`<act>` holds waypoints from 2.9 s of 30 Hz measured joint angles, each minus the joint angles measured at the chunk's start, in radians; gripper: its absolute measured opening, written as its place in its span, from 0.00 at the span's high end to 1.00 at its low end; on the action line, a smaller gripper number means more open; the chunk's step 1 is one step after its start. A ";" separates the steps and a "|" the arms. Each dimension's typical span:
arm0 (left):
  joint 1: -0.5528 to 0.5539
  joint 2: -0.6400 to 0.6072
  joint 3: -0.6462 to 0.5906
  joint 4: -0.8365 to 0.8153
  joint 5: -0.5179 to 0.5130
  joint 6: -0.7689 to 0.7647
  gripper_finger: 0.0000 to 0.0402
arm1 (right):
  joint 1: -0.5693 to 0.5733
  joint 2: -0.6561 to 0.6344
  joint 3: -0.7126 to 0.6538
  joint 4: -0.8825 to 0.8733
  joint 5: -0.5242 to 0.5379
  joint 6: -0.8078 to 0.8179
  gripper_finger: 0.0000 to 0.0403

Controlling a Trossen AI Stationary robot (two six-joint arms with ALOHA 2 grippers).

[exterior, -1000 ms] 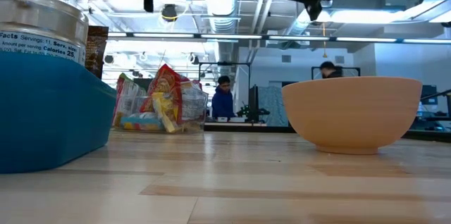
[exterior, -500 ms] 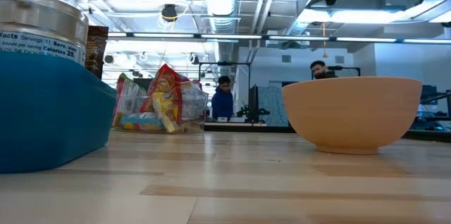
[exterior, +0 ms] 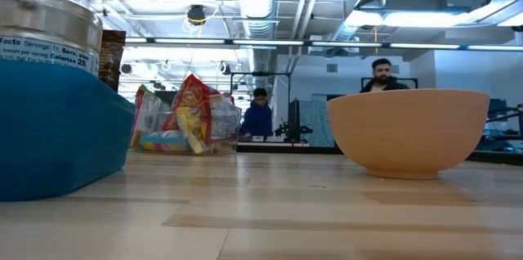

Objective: Pick & Place Food Item
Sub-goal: Return to Home Position

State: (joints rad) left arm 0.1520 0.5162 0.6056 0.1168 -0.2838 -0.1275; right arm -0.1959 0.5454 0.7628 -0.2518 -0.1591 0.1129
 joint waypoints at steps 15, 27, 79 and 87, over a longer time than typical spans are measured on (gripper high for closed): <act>0.000 -0.169 0.000 -0.103 -0.031 0.000 0.98 | 0.000 -0.371 -0.162 0.015 0.003 0.047 0.98; -0.001 -0.304 0.000 -0.248 -0.112 0.010 0.97 | 0.005 -0.527 -0.282 0.019 0.008 0.097 0.98; -0.001 -0.305 -0.599 0.258 -0.113 -0.030 0.97 | 0.005 -0.526 -0.755 0.287 0.038 0.034 0.98; -0.001 -0.246 -0.599 0.258 -0.112 -0.030 0.97 | 0.005 -0.526 -0.756 0.287 0.038 0.071 0.98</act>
State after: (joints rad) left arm 0.1513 0.2698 0.0071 0.3752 -0.3963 -0.1576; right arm -0.1905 0.0196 0.0071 0.0347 -0.1207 0.1835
